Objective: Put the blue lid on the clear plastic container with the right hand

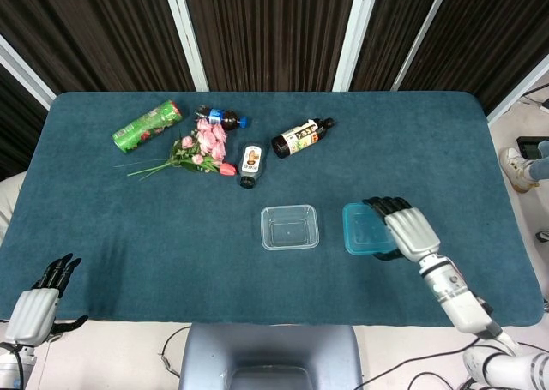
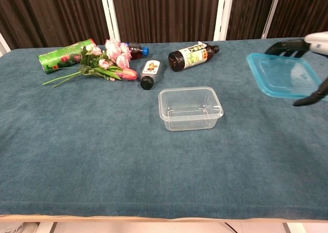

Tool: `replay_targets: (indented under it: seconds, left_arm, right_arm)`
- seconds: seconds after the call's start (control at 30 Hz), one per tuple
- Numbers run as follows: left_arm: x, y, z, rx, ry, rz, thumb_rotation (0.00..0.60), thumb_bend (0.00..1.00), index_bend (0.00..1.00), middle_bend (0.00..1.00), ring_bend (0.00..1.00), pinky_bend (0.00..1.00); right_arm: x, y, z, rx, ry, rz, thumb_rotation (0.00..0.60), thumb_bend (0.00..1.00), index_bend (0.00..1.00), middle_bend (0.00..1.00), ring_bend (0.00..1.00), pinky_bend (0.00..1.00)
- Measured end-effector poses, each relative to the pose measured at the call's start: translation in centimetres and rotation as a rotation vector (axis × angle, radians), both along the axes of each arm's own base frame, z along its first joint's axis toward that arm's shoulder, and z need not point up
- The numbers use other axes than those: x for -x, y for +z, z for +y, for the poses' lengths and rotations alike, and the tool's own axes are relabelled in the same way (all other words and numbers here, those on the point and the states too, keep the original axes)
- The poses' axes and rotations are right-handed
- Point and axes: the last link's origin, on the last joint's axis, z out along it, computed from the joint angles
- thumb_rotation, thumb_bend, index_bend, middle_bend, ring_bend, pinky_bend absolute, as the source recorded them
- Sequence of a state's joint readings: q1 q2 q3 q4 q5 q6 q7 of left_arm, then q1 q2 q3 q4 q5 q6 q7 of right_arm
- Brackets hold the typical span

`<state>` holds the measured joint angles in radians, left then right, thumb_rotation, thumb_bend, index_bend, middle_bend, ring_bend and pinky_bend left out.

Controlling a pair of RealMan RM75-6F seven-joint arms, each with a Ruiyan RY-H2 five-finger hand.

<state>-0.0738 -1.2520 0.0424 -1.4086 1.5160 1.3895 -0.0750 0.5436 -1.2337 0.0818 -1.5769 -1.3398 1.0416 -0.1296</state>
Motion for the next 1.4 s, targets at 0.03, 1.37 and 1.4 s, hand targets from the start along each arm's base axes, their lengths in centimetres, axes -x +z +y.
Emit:
replay_targets:
  seconds: [0.03, 1.37, 1.4]
  left_arm:
    - [0.0, 0.0, 0.0, 0.0, 0.001, -0.001, 0.6, 0.48, 0.09, 0.0, 0.0, 0.33]
    - [0.6, -0.2, -0.1, 0.02, 0.018, -0.013, 0.6, 0.49, 0.1, 0.0, 0.0, 0.33]
    - [0.6, -0.2, -0.1, 0.021, 0.018, -0.013, 0.6, 0.49, 0.1, 0.0, 0.0, 0.33]
  right_arm:
    - [-0.5, -0.2, -0.3, -0.009, 0.009, -0.002, 0.6, 0.4, 0.68, 0.61, 0.74, 0.75]
    - [-9.4, -9.6, -4.7, -0.209, 0.069, -0.085, 0.6, 0.39, 0.59, 0.61, 0.67, 0.68]
    - [-9.5, -9.7, -4.8, -0.21, 0.07, -0.084, 0.6, 0.39, 0.59, 0.61, 0.67, 0.68]
